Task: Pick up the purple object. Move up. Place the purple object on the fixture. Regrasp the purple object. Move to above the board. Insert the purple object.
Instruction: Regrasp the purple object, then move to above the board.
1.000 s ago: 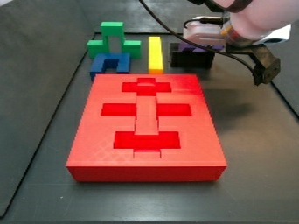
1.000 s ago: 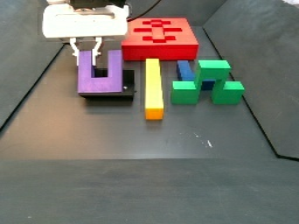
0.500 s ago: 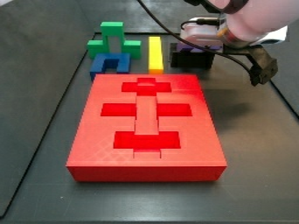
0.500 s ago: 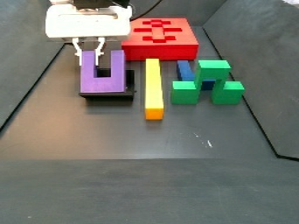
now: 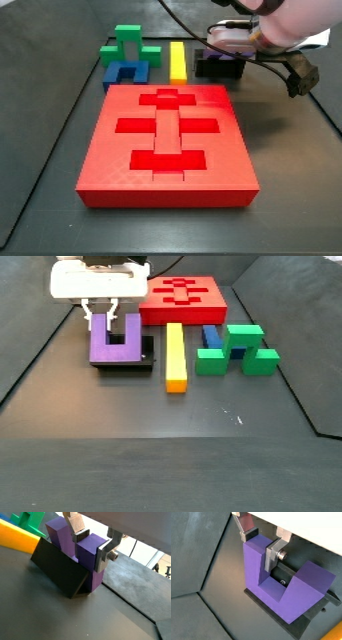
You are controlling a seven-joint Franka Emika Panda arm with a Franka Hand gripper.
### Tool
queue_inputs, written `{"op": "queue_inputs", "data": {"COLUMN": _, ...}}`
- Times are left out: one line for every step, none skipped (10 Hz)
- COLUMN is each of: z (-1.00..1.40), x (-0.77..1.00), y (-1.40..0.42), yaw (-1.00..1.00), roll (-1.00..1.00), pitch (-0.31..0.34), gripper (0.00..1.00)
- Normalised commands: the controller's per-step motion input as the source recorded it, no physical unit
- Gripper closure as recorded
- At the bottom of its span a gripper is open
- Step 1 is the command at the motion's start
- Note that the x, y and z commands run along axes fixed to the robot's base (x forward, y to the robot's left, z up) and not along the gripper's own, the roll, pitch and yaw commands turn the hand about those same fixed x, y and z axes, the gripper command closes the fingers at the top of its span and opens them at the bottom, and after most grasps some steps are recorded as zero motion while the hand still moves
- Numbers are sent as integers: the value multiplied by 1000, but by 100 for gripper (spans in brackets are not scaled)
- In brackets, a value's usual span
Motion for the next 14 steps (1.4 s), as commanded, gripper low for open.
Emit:
{"op": "queue_inputs", "data": {"z": 0, "x": 0, "y": 0, "yaw": 0, "roll": 0, "pitch": 0, "gripper": 100}}
{"op": "queue_inputs", "data": {"z": 0, "x": 0, "y": 0, "yaw": 0, "roll": 0, "pitch": 0, "gripper": 100}}
{"op": "queue_inputs", "data": {"z": 1400, "x": 0, "y": 0, "yaw": 0, "roll": 0, "pitch": 0, "gripper": 100}}
{"op": "queue_inputs", "data": {"z": 1400, "x": -11, "y": -6, "yaw": 37, "roll": -38, "pitch": 35, "gripper": 100}}
{"op": "queue_inputs", "data": {"z": 1400, "x": -33, "y": 6, "yaw": 36, "roll": -97, "pitch": 16, "gripper": 100}}
{"op": "queue_inputs", "data": {"z": 1400, "x": -35, "y": 15, "yaw": 35, "roll": -74, "pitch": -1, "gripper": 100}}
{"op": "queue_inputs", "data": {"z": 1400, "x": -27, "y": -4, "yaw": 25, "roll": -21, "pitch": 8, "gripper": 100}}
{"op": "queue_inputs", "data": {"z": 1400, "x": -25, "y": -10, "yaw": 17, "roll": -9, "pitch": 16, "gripper": 100}}
{"op": "queue_inputs", "data": {"z": 1400, "x": -12, "y": 6, "yaw": 7, "roll": -23, "pitch": 17, "gripper": 100}}
{"op": "queue_inputs", "data": {"z": 1400, "x": -11, "y": -4, "yaw": 8, "roll": -21, "pitch": 29, "gripper": 100}}
{"op": "queue_inputs", "data": {"z": 578, "x": 5, "y": -17, "yaw": 4, "roll": -12, "pitch": 44, "gripper": 100}}
{"op": "queue_inputs", "data": {"z": 191, "x": 29, "y": -9, "yaw": 9, "roll": 1, "pitch": 64, "gripper": 100}}
{"op": "queue_inputs", "data": {"z": 227, "x": -1351, "y": -1400, "yaw": -15, "roll": -1000, "pitch": 88, "gripper": 100}}
{"op": "queue_inputs", "data": {"z": 228, "x": -1353, "y": -1400, "yaw": -13, "roll": -1000, "pitch": 87, "gripper": 100}}
